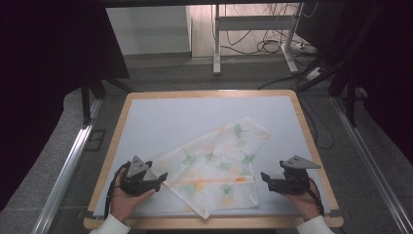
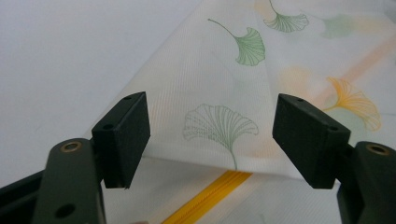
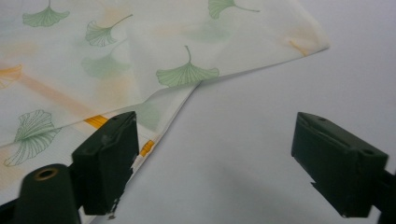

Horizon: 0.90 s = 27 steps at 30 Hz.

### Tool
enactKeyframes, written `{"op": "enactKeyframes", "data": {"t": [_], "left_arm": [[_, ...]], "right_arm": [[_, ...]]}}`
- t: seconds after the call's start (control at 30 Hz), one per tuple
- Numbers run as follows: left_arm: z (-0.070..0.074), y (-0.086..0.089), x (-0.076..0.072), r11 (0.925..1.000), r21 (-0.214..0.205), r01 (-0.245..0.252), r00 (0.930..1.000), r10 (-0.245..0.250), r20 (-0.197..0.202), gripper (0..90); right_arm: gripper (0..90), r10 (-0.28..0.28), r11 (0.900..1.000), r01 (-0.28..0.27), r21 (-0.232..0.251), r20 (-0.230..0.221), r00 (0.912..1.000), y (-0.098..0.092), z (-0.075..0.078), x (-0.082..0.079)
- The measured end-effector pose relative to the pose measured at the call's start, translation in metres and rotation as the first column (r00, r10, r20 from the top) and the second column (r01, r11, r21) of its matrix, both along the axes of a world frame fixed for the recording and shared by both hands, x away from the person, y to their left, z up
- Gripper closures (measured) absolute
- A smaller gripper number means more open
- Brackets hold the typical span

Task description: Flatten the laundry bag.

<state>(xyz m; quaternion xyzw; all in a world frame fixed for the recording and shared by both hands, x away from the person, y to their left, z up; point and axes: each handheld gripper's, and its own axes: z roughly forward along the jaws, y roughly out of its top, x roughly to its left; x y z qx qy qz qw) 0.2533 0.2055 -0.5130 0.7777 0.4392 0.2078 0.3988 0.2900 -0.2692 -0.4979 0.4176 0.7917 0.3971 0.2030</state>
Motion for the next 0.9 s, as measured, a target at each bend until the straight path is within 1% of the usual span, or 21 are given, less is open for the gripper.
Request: {"op": "enactKeyframes", "data": {"t": [0.1, 0.13, 0.17, 0.27, 0.3, 0.4, 0.43, 0.5, 0.57, 0.63, 0.73, 0.8, 0.87, 0.9], "left_arm": [[0.001, 0.000, 0.001, 0.9999, -0.015, -0.009, 1.0000, 0.009, -0.004, 27.0], [0.002, 0.000, 0.001, 0.9998, -0.019, -0.011, 0.9999, 0.011, -0.004, 27.0], [0.002, -0.001, 0.000, 0.9998, -0.019, -0.005, 1.0000, 0.005, -0.005, 27.0], [0.002, -0.002, 0.000, 0.9998, -0.021, -0.001, 1.0000, 0.001, -0.003, 27.1], [0.002, -0.002, 0.000, 0.9997, -0.024, 0.004, 1.0000, -0.004, -0.004, 27.2], [0.001, -0.005, 0.003, 0.9997, -0.018, 0.017, 0.9998, -0.017, -0.002, 27.2], [0.001, -0.005, 0.003, 0.9997, -0.009, 0.025, 0.9997, -0.025, -0.002, 27.3], [0.001, -0.006, 0.003, 0.9995, -0.005, 0.032, 0.9995, -0.032, 0.004, 27.3], [0.001, -0.005, 0.001, 0.9994, -0.001, 0.035, 0.9993, -0.035, 0.012, 27.1], [0.001, -0.004, 0.000, 0.9994, 0.002, 0.033, 0.9993, -0.033, 0.018, 27.0], [-0.001, -0.002, -0.002, 0.9994, -0.004, 0.036, 0.9993, -0.036, 0.013, 27.0], [-0.001, -0.002, -0.003, 0.9994, -0.006, 0.035, 0.9993, -0.035, 0.014, 26.9], [-0.001, -0.003, -0.001, 0.9994, -0.006, 0.035, 0.9993, -0.035, 0.014, 26.8], [0.000, -0.003, -0.001, 0.9994, 0.000, 0.035, 0.9993, -0.035, 0.016, 26.8]], "right_arm": [[20.8, 0.016, 0.9996, -0.015, 0.022, -0.012, 0.9998, -0.001, 0.000, 0.000], [20.8, 0.016, 0.9996, -0.015, 0.022, -0.012, 0.9998, -0.001, 0.000, 0.000], [21.7, 0.024, 0.9996, -0.024, 0.015, -0.001, 0.9997, 0.000, 0.001, -0.003], [22.7, 0.034, 0.9993, -0.034, 0.015, 0.000, 0.9994, 0.000, 0.002, -0.005], [22.9, 0.037, 0.9992, -0.037, 0.014, -0.007, 0.9993, 0.001, 0.002, -0.006], [24.1, 0.037, 0.9993, -0.037, 0.003, -0.008, 0.9993, 0.000, 0.001, -0.010], [24.8, 0.036, 0.9994, -0.036, 0.005, -0.012, 0.9993, -0.001, 0.001, -0.011], [27.3, 0.039, 0.9992, -0.039, 0.006, -0.020, 0.9991, -0.002, 0.001, -0.013], [28.3, 0.037, 0.9993, -0.037, 0.005, -0.017, 0.9992, -0.001, 0.002, -0.013], [32.1, 0.035, 0.9994, -0.035, 0.004, -0.012, 0.9993, 0.000, 0.003, -0.012], [42.2, 0.025, 0.9996, -0.025, -0.013, 0.000, 0.9997, 0.001, 0.003, -0.012], [47.7, 0.024, 0.9995, -0.024, -0.019, -0.002, 0.9997, 0.002, 0.003, -0.013], [53.3, 0.021, 0.9997, -0.021, -0.012, -0.004, 0.9998, 0.001, 0.004, -0.015], [55.6, 0.024, 0.9997, -0.024, -0.010, -0.003, 0.9997, 0.001, 0.004, -0.015]]}}
